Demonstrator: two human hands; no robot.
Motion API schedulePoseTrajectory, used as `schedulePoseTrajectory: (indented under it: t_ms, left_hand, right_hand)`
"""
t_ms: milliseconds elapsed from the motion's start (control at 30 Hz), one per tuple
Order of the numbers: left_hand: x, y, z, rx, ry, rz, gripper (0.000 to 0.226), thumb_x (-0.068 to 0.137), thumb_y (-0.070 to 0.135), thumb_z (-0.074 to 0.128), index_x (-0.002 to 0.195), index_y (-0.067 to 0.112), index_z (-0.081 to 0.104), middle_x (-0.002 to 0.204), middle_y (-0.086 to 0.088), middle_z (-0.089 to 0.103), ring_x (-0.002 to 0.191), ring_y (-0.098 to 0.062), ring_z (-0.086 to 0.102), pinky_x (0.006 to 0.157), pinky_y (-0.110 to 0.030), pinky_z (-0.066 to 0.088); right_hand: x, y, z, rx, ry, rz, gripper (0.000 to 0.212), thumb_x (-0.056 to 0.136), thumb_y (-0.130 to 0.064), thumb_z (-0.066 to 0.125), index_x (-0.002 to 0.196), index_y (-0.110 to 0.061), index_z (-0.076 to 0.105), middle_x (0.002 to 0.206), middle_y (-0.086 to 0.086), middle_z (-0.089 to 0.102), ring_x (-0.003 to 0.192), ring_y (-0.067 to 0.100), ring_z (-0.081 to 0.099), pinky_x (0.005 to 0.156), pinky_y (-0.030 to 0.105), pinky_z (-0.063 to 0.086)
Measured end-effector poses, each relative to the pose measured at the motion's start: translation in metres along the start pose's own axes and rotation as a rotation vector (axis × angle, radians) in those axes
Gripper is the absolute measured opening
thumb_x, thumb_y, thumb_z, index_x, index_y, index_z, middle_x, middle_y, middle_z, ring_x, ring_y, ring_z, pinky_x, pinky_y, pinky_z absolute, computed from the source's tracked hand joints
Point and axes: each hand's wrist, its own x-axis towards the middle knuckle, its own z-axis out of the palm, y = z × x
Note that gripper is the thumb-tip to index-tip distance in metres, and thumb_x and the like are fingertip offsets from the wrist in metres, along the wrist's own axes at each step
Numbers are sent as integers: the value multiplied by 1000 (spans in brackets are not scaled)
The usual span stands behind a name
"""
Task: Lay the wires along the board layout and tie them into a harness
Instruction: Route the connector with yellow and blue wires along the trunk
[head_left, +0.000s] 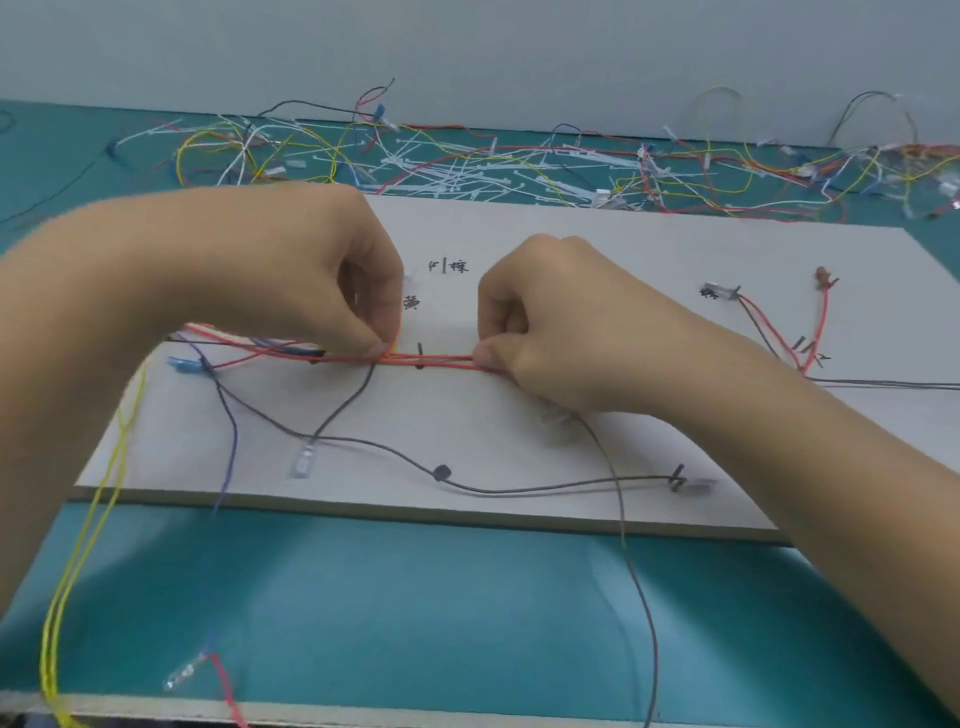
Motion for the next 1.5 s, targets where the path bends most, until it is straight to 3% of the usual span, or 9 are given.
schedulePoseTrajectory:
  t_ms: [100, 300, 567, 700, 833, 1067, 1300, 1433, 1500]
  left_hand:
    - [14, 17, 6, -11, 13, 91, 19, 67, 52, 81, 85, 50, 74, 75, 26, 71, 57, 10, 61, 53, -21, 40]
    - [36, 26, 26, -130, 8, 180, 9, 75, 31, 86, 78, 37, 80, 68, 16, 74, 62, -3, 68, 59, -26, 51]
    - [39, 20, 39, -284, 59, 210, 10, 78, 22, 87, 79, 29, 80, 66, 6, 74, 54, -8, 63, 55, -25, 51]
    - [36, 20, 44, -302, 95, 212, 9, 79, 24, 87, 76, 29, 80, 65, 9, 72, 54, -10, 60, 54, -27, 47]
    - [35, 21, 45, -282, 120, 186, 8, 78, 29, 87, 75, 32, 80, 66, 10, 72, 58, -13, 62, 55, -29, 49]
    - [31, 23, 45, -271, 148, 143, 10, 76, 34, 87, 72, 35, 78, 65, 18, 70, 60, -11, 61, 57, -28, 50]
    - [30, 25, 45, -275, 155, 106, 10, 76, 38, 87, 73, 38, 77, 68, 18, 71, 65, -9, 63, 66, -38, 57]
    - [29, 26, 45, -277, 160, 103, 10, 75, 36, 87, 72, 36, 78, 66, 19, 70, 62, -8, 62, 63, -35, 55]
    - [29, 27, 45, -276, 162, 99, 10, 75, 37, 87, 71, 36, 78, 65, 20, 69, 61, -7, 60, 63, -35, 54]
  right_hand:
    - [-3, 6, 0, 172, -9, 49, 15, 86, -22, 79, 74, -17, 71, 54, -2, 66, 43, 7, 62, 43, 22, 52]
    - [-8, 12, 0, 203, 36, 84, 14, 82, -17, 79, 70, -16, 72, 49, -2, 66, 39, 8, 62, 42, 22, 51]
    - [-18, 30, -20, 401, -146, 177, 13, 82, 0, 71, 77, -11, 74, 64, 8, 73, 62, 33, 72, 52, 31, 58]
    - [-19, 33, -27, 380, -212, 198, 13, 81, 0, 69, 79, -11, 75, 61, 5, 70, 48, 17, 60, 47, 26, 48]
    - [-22, 38, -38, 371, -248, 221, 8, 80, -4, 73, 79, -12, 75, 59, 7, 67, 44, 18, 52, 46, 26, 41]
    - [-23, 43, -45, 347, -200, 230, 11, 81, -15, 79, 73, -9, 74, 56, 10, 66, 45, 17, 56, 42, 26, 47]
    - [-21, 51, -57, 436, -171, 254, 11, 84, 5, 75, 88, -6, 76, 64, 9, 70, 49, 14, 62, 48, 21, 51]
    - [-5, 52, -53, 322, -95, 318, 11, 82, 2, 77, 81, -9, 76, 66, 9, 74, 51, 15, 64, 59, 32, 58]
    - [4, 48, -49, 222, -75, 341, 9, 83, -3, 77, 79, -11, 75, 63, 5, 74, 49, 13, 64, 57, 26, 54]
